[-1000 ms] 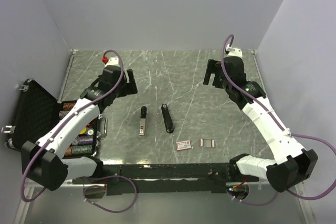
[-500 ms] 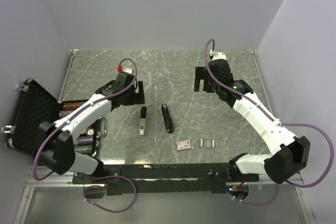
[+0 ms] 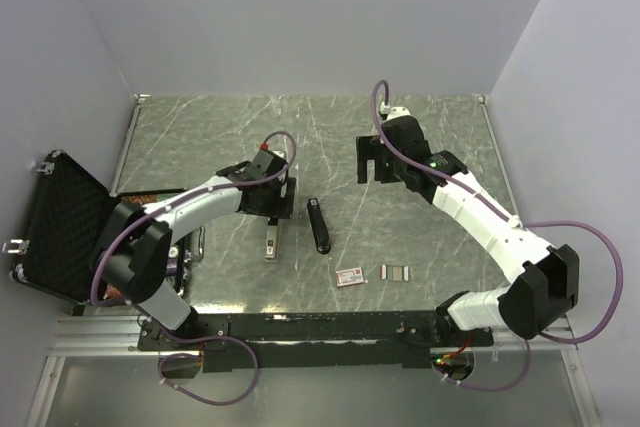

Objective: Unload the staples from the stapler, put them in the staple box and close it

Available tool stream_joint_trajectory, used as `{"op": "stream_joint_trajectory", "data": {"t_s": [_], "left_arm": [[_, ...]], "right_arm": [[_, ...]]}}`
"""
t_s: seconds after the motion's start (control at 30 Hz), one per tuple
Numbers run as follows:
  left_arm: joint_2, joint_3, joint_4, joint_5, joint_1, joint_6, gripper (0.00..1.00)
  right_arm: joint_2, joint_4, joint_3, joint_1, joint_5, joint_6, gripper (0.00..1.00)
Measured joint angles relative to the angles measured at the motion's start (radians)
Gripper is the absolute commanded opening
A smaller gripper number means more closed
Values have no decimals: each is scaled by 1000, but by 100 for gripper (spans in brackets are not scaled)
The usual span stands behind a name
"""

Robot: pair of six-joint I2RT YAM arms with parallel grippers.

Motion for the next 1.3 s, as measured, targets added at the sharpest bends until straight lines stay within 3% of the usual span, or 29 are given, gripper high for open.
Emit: {"op": "stream_joint_trajectory", "data": {"t_s": [0.23,0.67,0.8,0.83,1.3], "left_arm": [[80,17,-11,-39,-32,5,71],[86,39,-14,-92,-61,9,48],[88,39,-13,-98,-71,8,6],[88,39,-11,-101,-73,17,1],[23,10,-13,-74,-102,55,1]], "right_arm": [[1,3,-5,5,-25,-2,100],[4,3,-13,19,-45,-6,100],[11,2,-13,29,-47,-9,100],[13,2,-13,32,-47,-10,100],[42,-39,-11,121,-99,-60,100]]}}
